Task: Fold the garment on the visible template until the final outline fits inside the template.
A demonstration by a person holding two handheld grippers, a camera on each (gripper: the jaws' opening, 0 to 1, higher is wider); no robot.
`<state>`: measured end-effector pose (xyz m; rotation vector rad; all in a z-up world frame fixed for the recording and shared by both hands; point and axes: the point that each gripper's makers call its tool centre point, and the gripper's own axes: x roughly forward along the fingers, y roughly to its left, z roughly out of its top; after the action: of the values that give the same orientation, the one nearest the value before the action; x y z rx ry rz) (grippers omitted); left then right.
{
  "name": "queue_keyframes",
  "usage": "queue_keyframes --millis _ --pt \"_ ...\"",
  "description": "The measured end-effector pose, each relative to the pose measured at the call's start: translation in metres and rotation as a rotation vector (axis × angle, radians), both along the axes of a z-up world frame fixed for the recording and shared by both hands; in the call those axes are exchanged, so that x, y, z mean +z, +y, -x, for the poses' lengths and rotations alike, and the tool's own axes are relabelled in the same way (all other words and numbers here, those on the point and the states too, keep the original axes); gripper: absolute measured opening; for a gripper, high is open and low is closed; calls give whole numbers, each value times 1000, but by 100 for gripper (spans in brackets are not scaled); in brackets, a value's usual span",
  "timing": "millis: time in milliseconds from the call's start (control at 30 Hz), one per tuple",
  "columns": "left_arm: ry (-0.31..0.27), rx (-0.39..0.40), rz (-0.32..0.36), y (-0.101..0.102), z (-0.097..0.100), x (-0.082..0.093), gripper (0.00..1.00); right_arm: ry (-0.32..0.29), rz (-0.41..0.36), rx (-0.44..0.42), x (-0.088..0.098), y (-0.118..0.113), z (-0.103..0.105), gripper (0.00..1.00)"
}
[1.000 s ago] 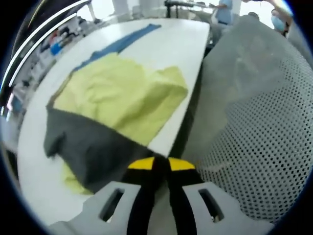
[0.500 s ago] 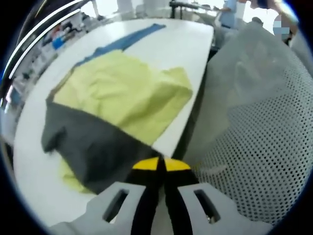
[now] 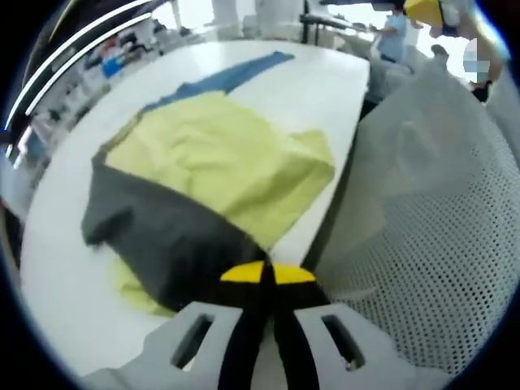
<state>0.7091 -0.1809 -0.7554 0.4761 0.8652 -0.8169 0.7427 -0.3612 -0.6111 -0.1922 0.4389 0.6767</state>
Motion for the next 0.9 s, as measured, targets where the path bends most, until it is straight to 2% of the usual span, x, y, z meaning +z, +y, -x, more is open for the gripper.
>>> queue_keyframes --millis 333,467,900 --pt "-81 79 21 21 -24 28 0 5 5 4 -1 4 -1 100" --pt "-117 95 9 33 -31 38 0 4 6 2 0 5 -3 100" --pt "-169 180 -34 82 -53 49 0 -5 -3 16 4 12 -6 100"
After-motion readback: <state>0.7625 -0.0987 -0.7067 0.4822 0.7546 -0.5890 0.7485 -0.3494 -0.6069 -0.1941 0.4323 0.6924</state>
